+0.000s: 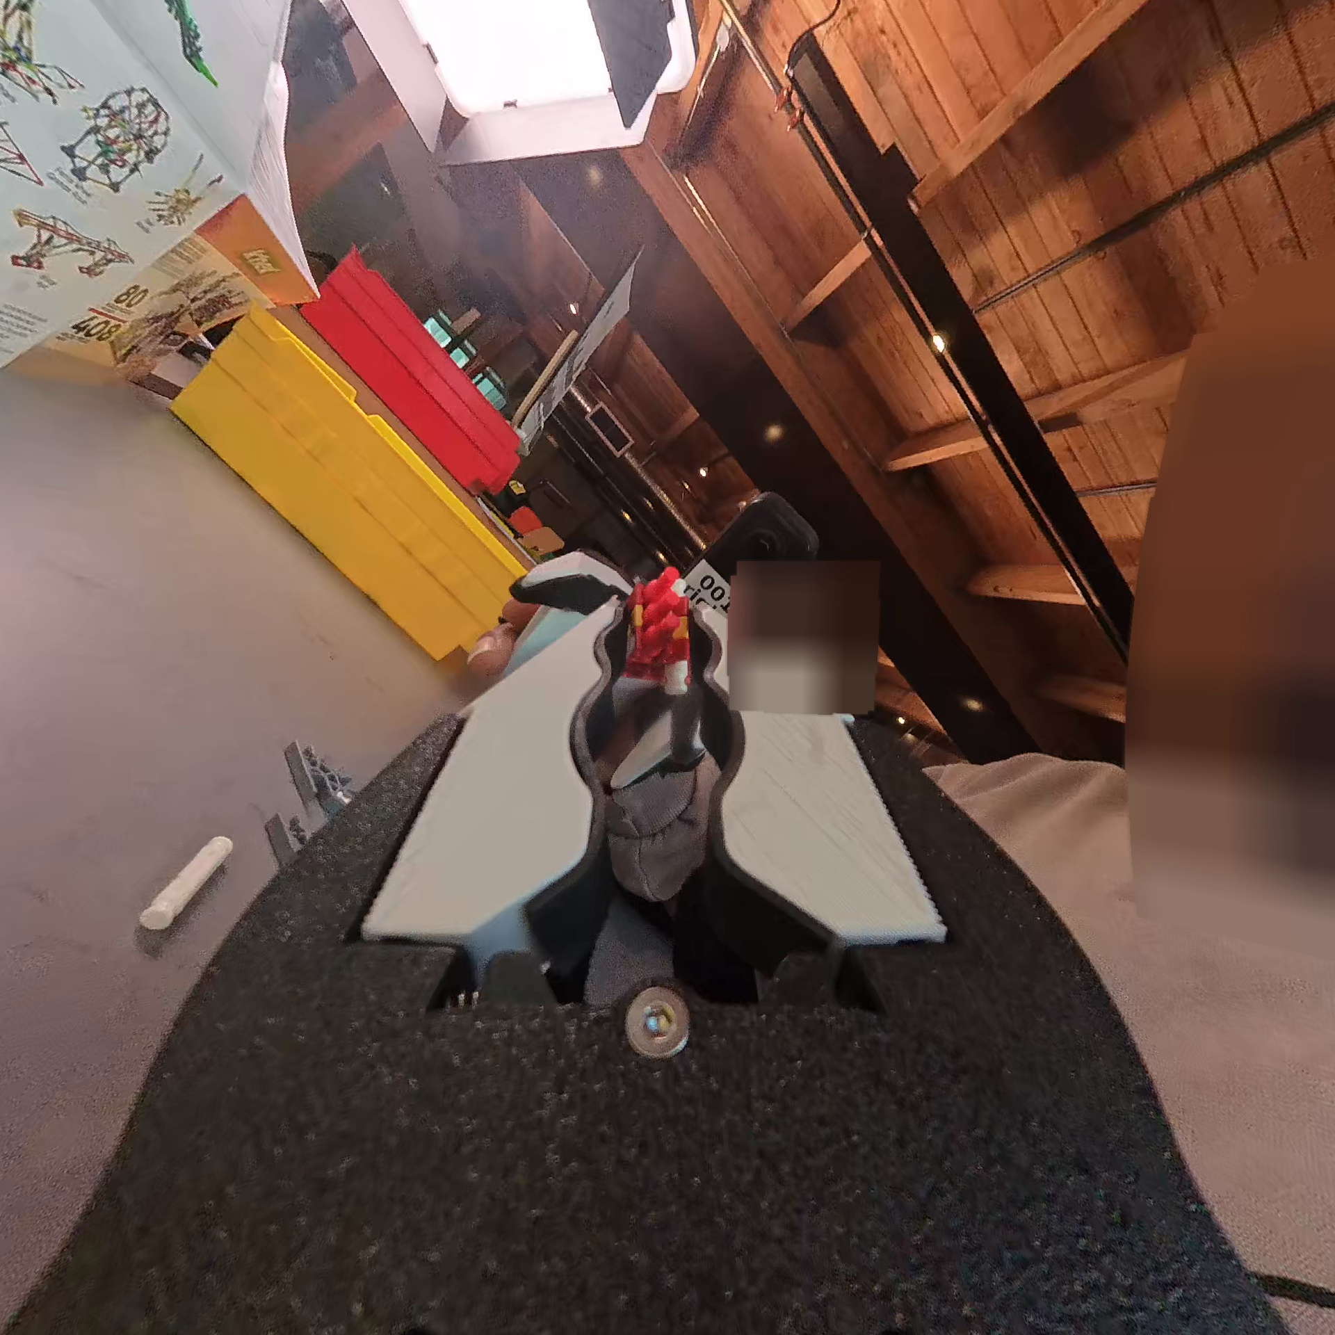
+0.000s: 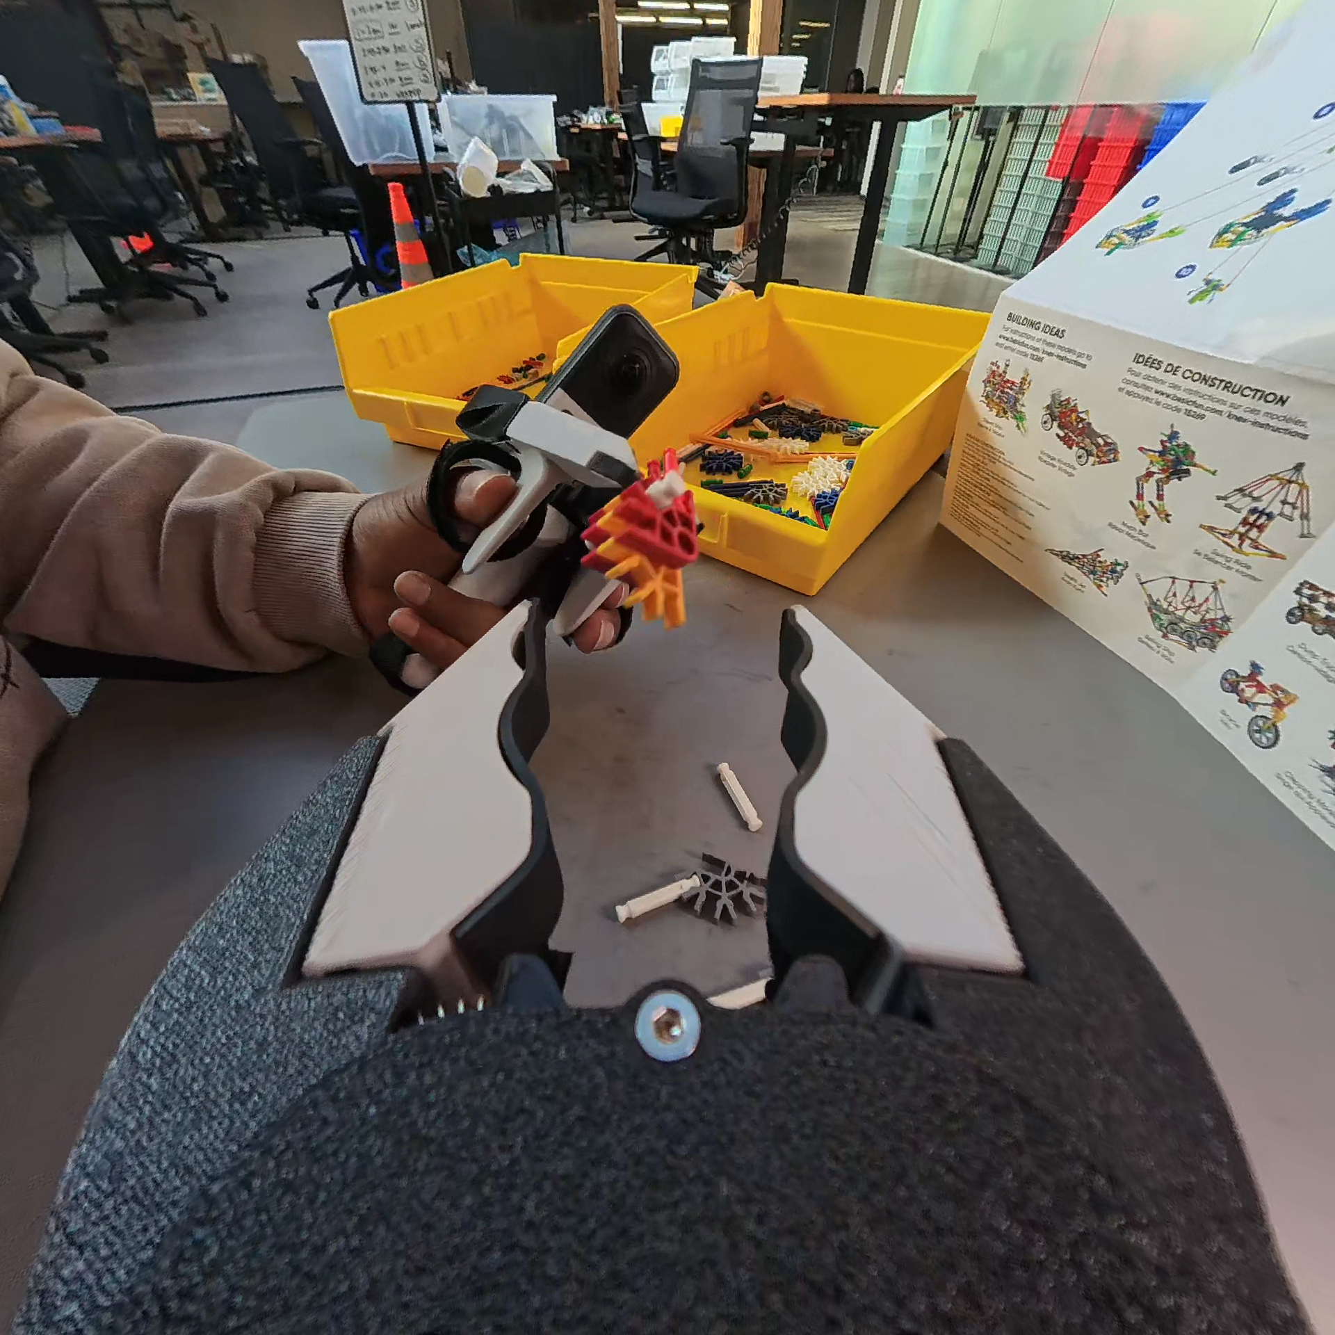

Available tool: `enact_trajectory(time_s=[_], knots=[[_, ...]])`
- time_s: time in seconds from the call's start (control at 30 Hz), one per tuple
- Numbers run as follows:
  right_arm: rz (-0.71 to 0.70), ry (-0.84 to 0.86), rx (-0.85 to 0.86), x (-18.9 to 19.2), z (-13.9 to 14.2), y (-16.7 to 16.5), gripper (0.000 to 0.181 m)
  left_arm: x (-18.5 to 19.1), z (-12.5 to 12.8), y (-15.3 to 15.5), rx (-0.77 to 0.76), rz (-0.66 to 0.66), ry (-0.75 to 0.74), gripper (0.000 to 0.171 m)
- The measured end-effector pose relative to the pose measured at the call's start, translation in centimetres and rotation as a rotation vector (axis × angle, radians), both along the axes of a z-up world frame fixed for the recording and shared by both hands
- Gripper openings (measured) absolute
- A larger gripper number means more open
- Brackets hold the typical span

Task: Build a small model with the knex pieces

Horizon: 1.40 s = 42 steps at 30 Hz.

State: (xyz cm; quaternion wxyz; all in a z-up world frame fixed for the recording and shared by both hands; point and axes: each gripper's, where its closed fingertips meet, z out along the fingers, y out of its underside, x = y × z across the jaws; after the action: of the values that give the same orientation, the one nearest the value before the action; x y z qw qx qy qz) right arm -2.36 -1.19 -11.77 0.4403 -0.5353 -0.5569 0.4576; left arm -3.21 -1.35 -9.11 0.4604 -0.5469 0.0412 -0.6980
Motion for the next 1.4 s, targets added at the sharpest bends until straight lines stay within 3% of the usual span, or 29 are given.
enact_trajectory(time_s=[0.2,0.3,0.43,0.6,0.77,1.03,1.1,1.27,1.4], knots=[[0.057,-0.053,0.124,0.8,-0.9,-0.8,0.046,0.6,-1.0,-0.2,-0.019,-0.026,0.089,0.014],[0.007,-0.077,0.223,0.5,-1.3,-0.5,0.043,0.2,-1.4,0.3,-0.056,-0.003,0.078,0.015],[-0.087,-0.074,0.366,0.2,-1.0,0.2,0.025,0.2,-1.7,0.5,-0.082,0.002,0.071,0.015],[-0.083,-0.027,0.368,0.4,-0.5,0.1,0.010,0.0,-1.8,0.6,-0.087,0.017,0.087,0.016],[-0.064,-0.025,0.363,0.4,-0.4,-0.2,0.030,0.4,-1.9,0.3,-0.107,-0.017,0.055,0.015],[-0.091,0.003,0.442,0.5,0.3,-0.3,0.018,0.1,-1.2,0.1,-0.052,0.010,0.101,0.021],[-0.095,0.018,0.405,0.9,0.7,0.1,0.018,-1.0,-0.7,0.2,0.008,0.065,0.167,0.025],[-0.034,0.007,0.295,1.6,1.5,0.3,0.018,-3.2,-1.2,0.7,0.215,0.259,0.589,0.038],[0.057,-0.133,0.261,2.5,-0.5,0.2,0.018,-3.2,-2.1,0.4,0.289,0.289,0.770,0.043]])
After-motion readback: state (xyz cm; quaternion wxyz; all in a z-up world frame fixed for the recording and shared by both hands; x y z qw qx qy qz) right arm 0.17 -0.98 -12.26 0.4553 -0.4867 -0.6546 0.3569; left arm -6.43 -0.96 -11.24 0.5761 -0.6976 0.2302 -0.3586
